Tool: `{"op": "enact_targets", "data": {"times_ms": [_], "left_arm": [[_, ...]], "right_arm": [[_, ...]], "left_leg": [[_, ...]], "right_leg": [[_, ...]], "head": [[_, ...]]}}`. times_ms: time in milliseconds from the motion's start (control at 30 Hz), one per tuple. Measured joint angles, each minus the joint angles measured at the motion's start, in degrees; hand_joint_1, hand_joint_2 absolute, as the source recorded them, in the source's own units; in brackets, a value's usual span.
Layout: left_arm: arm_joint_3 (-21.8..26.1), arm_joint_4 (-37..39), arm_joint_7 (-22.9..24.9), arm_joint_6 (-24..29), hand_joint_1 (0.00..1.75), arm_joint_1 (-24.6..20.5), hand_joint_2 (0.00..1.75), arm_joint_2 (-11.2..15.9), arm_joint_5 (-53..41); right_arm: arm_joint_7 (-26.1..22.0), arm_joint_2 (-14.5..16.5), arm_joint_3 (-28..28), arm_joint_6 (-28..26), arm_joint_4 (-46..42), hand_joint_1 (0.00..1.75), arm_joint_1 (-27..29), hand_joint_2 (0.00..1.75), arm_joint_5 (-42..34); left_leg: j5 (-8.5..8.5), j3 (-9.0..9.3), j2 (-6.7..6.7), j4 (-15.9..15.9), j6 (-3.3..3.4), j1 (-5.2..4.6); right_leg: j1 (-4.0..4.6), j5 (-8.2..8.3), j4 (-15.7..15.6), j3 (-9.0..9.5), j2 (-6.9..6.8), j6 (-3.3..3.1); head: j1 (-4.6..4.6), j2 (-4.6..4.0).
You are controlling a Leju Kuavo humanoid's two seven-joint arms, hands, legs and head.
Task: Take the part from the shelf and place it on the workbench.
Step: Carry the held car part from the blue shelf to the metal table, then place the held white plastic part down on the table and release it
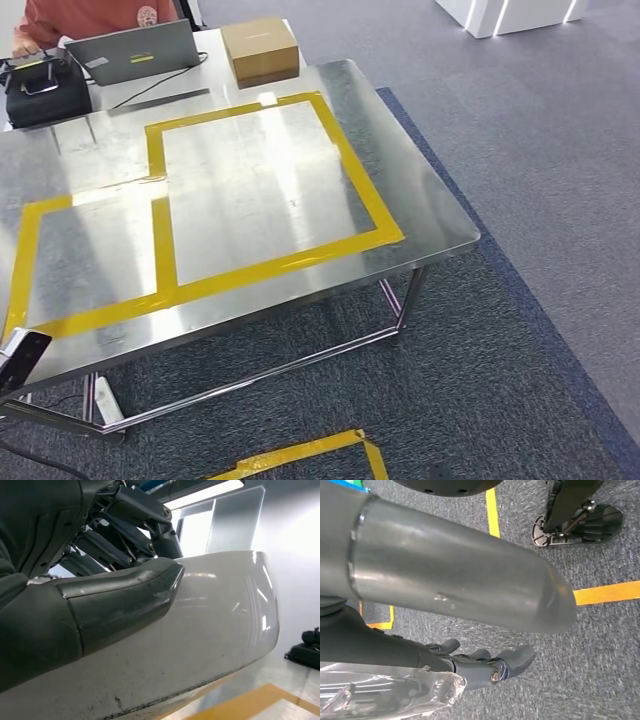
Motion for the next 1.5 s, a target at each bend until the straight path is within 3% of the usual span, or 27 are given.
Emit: {"op": "enact_targets", "data": {"times_ms": [100, 267, 400, 667, 800, 933, 1000, 1500], "left_arm": [[0.26, 0.89, 0.58, 2.37, 1.68, -1.02, 1.75, 1.09, -4.24], [0.5, 3.91, 0.96, 5.94, 1.68, -3.55, 1.75, 3.81, -9.98], [0.48, 6.59, 3.06, 7.87, 1.68, -5.78, 1.75, 5.92, -20.76], [-2.23, 15.22, 5.37, 8.13, 1.68, -14.88, 1.75, 10.1, -32.32], [-2.94, 16.25, 5.5, 8.11, 1.68, -16.02, 1.75, 10.46, -32.87], [-12.01, 27.63, 7.63, 7.84, 1.68, -25.44, 1.75, 11.36, -37.76], [-14.55, 30.66, 8.32, 7.93, 1.68, -27.44, 1.75, 11.11, -38.58], [-18.55, 36.78, 8.78, 8.16, 1.68, -30.44, 1.75, 10.9, -38.79]], "right_arm": [[-0.01, 0.0, 0.0, 0.26, 0.0, 0.0, -0.11, 0.0, 0.31], [-0.01, 0.0, 0.02, 0.61, 0.0, 0.0, -0.17, 0.0, 0.51], [-0.03, 0.0, 0.13, 0.75, 0.0, 0.0, -0.2, 0.0, 1.05], [-0.22, 0.02, 0.63, 0.79, 0.0, 0.0, -0.41, 0.0, 1.95], [-0.25, 0.02, 0.7, 0.79, 0.0, 0.0, -0.41, 0.0, 2.07], [-0.68, 0.04, 0.96, 0.73, 0.0, 0.0, -0.57, 0.0, 2.98], [-0.7, 0.07, 1.08, 0.72, 0.0, 0.0, -0.6, 0.0, 3.16], [-0.7, 0.11, 1.4, 0.68, 0.0, 0.0, -0.56, 0.0, 3.26]], "left_leg": [[-0.26, 0.14, -0.03, -0.78, -0.13, -0.05], [-0.35, 0.13, -0.04, -0.75, 0.34, -0.26], [-0.32, 0.12, -0.04, -0.72, 0.51, -0.29], [-0.15, 0.12, -0.04, -0.7, 0.65, -0.24], [-0.13, 0.13, -0.03, -0.7, 0.63, -0.22], [-0.08, 0.12, -0.02, -0.7, 0.63, -0.19], [-0.08, 0.12, 0.02, -0.7, 0.63, -0.2], [-0.09, 0.08, 0.07, -0.7, 0.65, -0.2]], "right_leg": [[0.19, -0.07, 0.01, -0.17, -0.07, -0.22], [0.01, 0.28, -0.53, 0.07, -0.05, 0.34], [-0.04, 0.38, -0.69, 0.05, -0.05, 0.56], [0.0, 0.54, -0.69, 0.01, -0.05, 0.8], [0.02, 0.54, -0.68, 0.0, -0.05, 0.8], [0.06, 0.56, -0.64, 0.03, -0.02, 0.81], [0.05, 0.57, -0.63, 0.03, 0.05, 0.81], [0.05, 0.58, -0.63, -0.06, 0.08, 0.83]], "head": [[0.09, -0.01], [0.07, 0.01], [0.07, -0.01], [0.03, 0.0], [0.04, 0.01], [0.04, 0.01], [0.04, 0.01], [0.04, 0.0]]}}
